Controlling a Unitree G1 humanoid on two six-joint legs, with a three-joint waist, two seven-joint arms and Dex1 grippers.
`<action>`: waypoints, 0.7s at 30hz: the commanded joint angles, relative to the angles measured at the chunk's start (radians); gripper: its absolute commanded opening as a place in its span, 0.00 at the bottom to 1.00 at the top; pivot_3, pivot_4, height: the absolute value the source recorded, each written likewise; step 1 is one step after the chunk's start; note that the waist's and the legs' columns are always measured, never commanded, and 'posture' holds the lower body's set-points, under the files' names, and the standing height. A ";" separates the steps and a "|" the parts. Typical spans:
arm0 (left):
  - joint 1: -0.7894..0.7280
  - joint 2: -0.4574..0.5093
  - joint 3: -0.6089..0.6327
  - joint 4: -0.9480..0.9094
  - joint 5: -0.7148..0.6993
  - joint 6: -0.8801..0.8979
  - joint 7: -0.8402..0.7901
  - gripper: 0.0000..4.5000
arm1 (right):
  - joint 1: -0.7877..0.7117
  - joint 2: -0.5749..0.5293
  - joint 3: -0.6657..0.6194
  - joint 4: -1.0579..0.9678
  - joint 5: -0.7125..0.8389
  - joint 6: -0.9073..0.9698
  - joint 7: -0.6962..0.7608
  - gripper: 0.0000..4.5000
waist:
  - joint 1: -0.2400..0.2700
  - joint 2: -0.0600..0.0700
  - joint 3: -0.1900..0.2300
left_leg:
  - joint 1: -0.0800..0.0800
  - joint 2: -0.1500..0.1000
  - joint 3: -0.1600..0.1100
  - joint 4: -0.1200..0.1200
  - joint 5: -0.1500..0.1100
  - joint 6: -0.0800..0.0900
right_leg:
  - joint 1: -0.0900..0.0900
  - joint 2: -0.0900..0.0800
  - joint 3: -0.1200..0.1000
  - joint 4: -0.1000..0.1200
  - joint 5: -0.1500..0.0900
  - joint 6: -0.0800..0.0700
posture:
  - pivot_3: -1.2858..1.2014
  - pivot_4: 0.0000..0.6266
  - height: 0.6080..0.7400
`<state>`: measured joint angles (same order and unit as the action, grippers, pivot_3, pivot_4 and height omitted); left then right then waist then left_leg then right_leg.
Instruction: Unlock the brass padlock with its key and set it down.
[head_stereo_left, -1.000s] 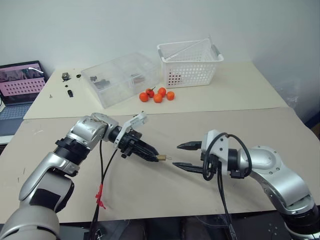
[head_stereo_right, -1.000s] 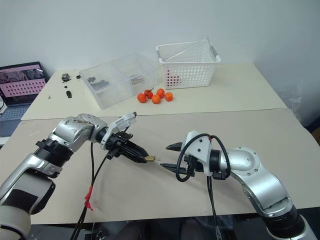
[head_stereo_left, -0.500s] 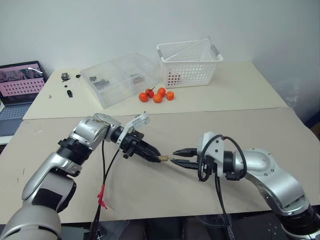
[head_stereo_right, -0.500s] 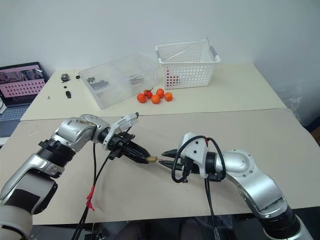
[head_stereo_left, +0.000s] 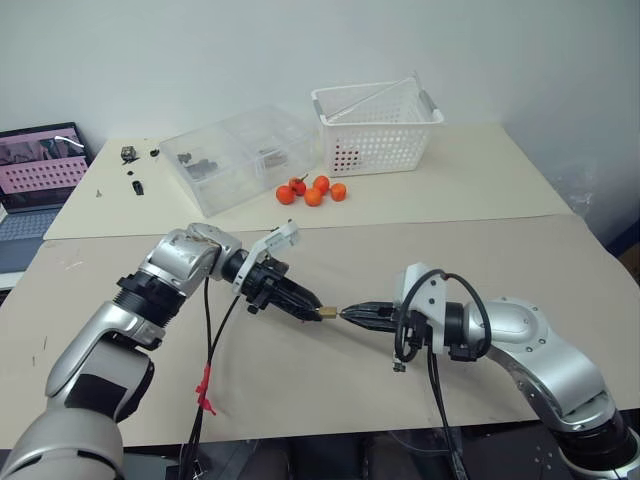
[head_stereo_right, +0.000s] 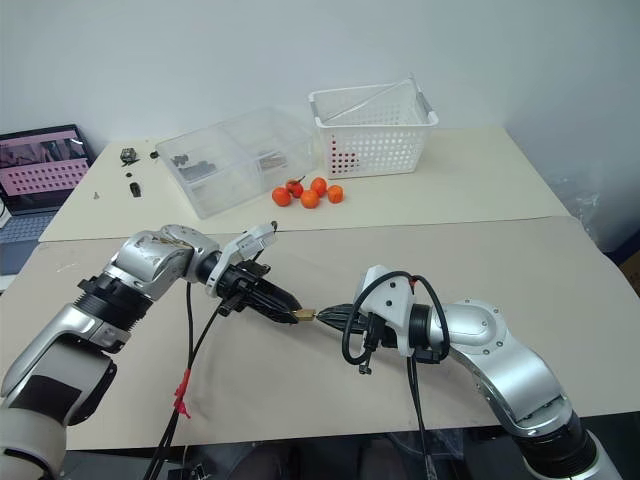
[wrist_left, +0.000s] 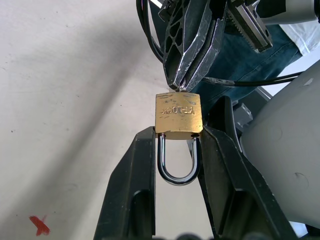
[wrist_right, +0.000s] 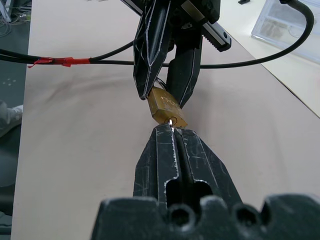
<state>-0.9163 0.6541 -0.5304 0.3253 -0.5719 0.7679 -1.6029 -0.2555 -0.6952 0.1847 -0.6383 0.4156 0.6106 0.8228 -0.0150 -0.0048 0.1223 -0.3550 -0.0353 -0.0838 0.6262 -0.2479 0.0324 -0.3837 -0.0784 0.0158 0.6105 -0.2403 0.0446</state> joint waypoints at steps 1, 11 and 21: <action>-0.040 -0.007 0.030 -0.008 -0.005 -0.013 -0.011 0.18 | -0.007 0.005 -0.020 -0.016 0.013 0.005 -0.011 0.00 | 0.000 0.000 0.000 | 0.000 0.000 0.000 0.000 0.000 0.000 | 0.000 0.000 0.000 0.000 0.000 0.000 | 0.52 0.24 1.00; -0.043 -0.018 0.037 0.001 0.001 -0.015 -0.011 0.18 | -0.014 -0.025 -0.012 -0.003 -0.047 -0.036 -0.002 0.00 | 0.000 0.000 0.000 | 0.000 0.000 0.001 0.000 0.000 0.001 | 0.000 0.001 0.001 0.000 0.000 0.000 | 0.52 0.24 1.00; -0.041 -0.022 0.034 0.002 0.003 -0.019 -0.011 0.18 | -0.017 -0.074 -0.004 0.005 -0.106 -0.100 0.047 0.64 | 0.000 0.000 0.000 | 0.000 0.001 0.001 0.000 -0.001 0.001 | 0.000 0.001 0.001 0.000 0.000 0.000 | 0.52 0.24 1.00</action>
<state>-0.9291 0.6305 -0.5297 0.3398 -0.5541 0.7660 -1.6032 -0.2580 -0.7593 0.1865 -0.6141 0.3205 0.5475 0.8596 -0.0151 -0.0048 0.1223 -0.3550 -0.0348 -0.0825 0.6265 -0.2487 0.0338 -0.3842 -0.0776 0.0168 0.6105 -0.2403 0.0443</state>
